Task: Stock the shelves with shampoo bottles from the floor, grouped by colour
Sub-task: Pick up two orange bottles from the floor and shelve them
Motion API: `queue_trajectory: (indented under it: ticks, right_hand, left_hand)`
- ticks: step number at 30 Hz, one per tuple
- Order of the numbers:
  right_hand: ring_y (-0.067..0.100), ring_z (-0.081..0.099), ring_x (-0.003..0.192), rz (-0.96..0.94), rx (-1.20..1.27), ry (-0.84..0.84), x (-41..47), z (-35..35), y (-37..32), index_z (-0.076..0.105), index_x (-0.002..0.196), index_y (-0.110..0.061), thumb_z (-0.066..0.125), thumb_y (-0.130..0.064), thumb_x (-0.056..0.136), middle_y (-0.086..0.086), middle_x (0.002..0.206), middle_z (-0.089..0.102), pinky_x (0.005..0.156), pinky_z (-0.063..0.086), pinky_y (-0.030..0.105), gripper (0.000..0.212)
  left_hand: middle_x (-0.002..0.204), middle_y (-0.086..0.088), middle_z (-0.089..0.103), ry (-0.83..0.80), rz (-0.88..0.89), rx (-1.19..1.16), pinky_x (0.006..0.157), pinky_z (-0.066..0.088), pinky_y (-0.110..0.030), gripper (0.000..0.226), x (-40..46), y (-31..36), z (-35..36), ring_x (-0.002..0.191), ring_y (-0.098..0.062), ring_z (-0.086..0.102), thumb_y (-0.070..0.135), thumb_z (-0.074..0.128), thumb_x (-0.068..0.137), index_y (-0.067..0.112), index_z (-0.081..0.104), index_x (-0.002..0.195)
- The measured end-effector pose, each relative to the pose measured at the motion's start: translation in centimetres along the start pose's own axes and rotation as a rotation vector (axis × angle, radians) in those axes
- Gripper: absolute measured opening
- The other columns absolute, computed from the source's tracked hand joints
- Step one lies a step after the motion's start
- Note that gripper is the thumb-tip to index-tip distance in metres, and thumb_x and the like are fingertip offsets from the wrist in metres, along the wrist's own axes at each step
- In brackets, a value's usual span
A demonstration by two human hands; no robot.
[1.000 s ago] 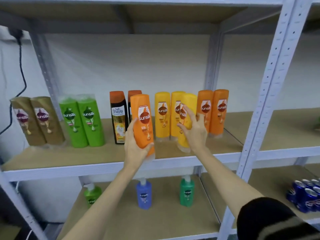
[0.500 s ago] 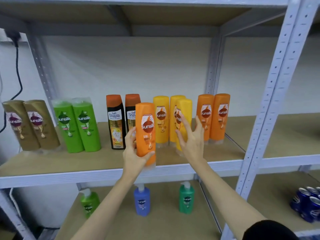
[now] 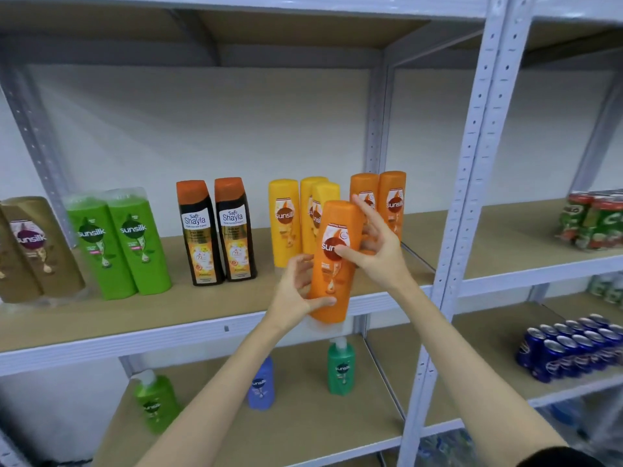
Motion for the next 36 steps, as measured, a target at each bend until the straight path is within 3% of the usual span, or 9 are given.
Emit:
queue_trajectory:
  ticks: [4, 7, 10, 17, 21, 23, 30, 33, 36]
  right_hand:
    - [0.016, 0.057, 0.107, -0.005, -0.147, 0.278, 0.3, -5.0, -0.2, 0.041, 0.13, -0.034, 0.076, -0.012, 0.074, 0.003, 0.133, 0.049, 0.081, 0.056, 0.026, 0.07]
    - [0.021, 0.058, 0.102, 0.009, -0.364, 0.375, 2.0, -7.7, 0.6, 0.038, 0.131, -0.04, 0.076, -0.019, 0.073, 0.003, 0.127, 0.052, 0.083, 0.055, 0.041, 0.072]
    - [0.025, 0.057, 0.099, 0.071, -0.563, 0.396, 3.6, -8.3, 2.0, 0.033, 0.134, -0.043, 0.073, -0.027, 0.077, 0.007, 0.117, 0.053, 0.085, 0.051, 0.042, 0.072]
    - [0.033, 0.057, 0.102, 0.095, -0.713, 0.357, 6.2, -6.9, 3.8, 0.03, 0.139, -0.037, 0.068, -0.028, 0.081, 0.012, 0.117, 0.05, 0.087, 0.046, 0.043, 0.07]
    - [0.036, 0.057, 0.102, 0.045, -0.824, 0.32, 6.5, -5.6, 3.9, 0.023, 0.143, -0.037, 0.066, -0.028, 0.083, 0.015, 0.126, 0.046, 0.085, 0.047, 0.046, 0.074]
    - [0.036, 0.058, 0.102, 0.029, -0.854, 0.337, 6.2, -5.5, 3.9, 0.019, 0.145, -0.035, 0.065, -0.029, 0.084, 0.014, 0.126, 0.045, 0.082, 0.048, 0.044, 0.076]
    - [0.035, 0.055, 0.109, 0.115, -0.803, 0.385, 4.7, -5.4, 4.2, 0.009, 0.148, -0.024, 0.069, -0.033, 0.08, 0.014, 0.13, 0.045, 0.084, 0.048, 0.046, 0.091]
    - [0.035, 0.053, 0.109, 0.158, -0.806, 0.402, 2.6, -5.3, 3.7, 0.014, 0.147, -0.021, 0.069, -0.028, 0.08, 0.015, 0.125, 0.046, 0.084, 0.046, 0.046, 0.087]
    - [0.032, 0.053, 0.108, 0.161, -0.781, 0.378, -0.9, -4.6, 3.6, 0.023, 0.144, -0.02, 0.067, -0.023, 0.082, 0.014, 0.122, 0.048, 0.083, 0.047, 0.045, 0.076]
  left_hand:
    - [0.133, -0.003, 0.047, 0.013, 0.008, 0.523, 0.098, 0.036, -0.029, 0.063, 1.5, -1.2, -0.6, 0.122, -0.019, 0.045, 0.026, 0.075, 0.075, 0.016, 0.042, 0.128]
    - [0.137, -0.001, 0.043, 0.071, -0.027, 0.97, 0.105, 0.031, -0.042, 0.05, 2.1, -2.9, -1.8, 0.128, -0.023, 0.038, 0.042, 0.056, 0.087, 0.024, 0.04, 0.131]
    - [0.137, 0.0, 0.042, 0.072, -0.114, 1.143, 0.109, 0.022, -0.048, 0.048, 2.3, -4.8, -2.1, 0.131, -0.023, 0.031, 0.05, 0.045, 0.09, 0.028, 0.04, 0.132]
    - [0.132, 0.001, 0.047, 0.082, -0.159, 1.204, 0.106, 0.022, -0.046, 0.05, 1.7, -7.2, -2.1, 0.127, -0.023, 0.036, 0.061, 0.035, 0.089, 0.03, 0.05, 0.125]
    - [0.126, 0.001, 0.052, 0.135, -0.106, 1.203, 0.102, 0.025, -0.045, 0.085, 1.4, -7.0, -2.0, 0.122, -0.023, 0.04, 0.073, 0.004, 0.067, 0.03, 0.053, 0.121]
    - [0.126, 0.001, 0.051, 0.126, -0.111, 1.213, 0.102, 0.025, -0.045, 0.088, 1.5, -7.1, -2.0, 0.122, -0.023, 0.04, 0.072, 0.001, 0.065, 0.029, 0.052, 0.121]
    - [0.127, -0.003, 0.05, 0.113, -0.082, 1.166, 0.104, 0.025, -0.04, 0.045, 1.1, -6.3, -1.8, 0.123, -0.025, 0.04, 0.05, 0.037, 0.093, 0.021, 0.051, 0.124]
    - [0.113, -0.009, 0.059, 0.165, 0.118, 1.072, 0.093, 0.037, -0.039, 0.052, -0.4, -4.7, -1.6, 0.108, -0.031, 0.053, 0.049, 0.033, 0.087, 0.012, 0.06, 0.112]
    - [0.104, -0.011, 0.062, 0.191, 0.309, 0.99, 0.085, 0.039, -0.032, 0.039, -2.8, -3.8, -1.4, 0.095, -0.031, 0.057, 0.033, 0.039, 0.085, 0.007, 0.062, 0.102]
Point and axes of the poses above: each hand's wrist, its own x-axis towards the middle knuckle, its own z-axis out of the palm, y = z × x, the point moved 6 cm from there along x, towards the middle knuckle
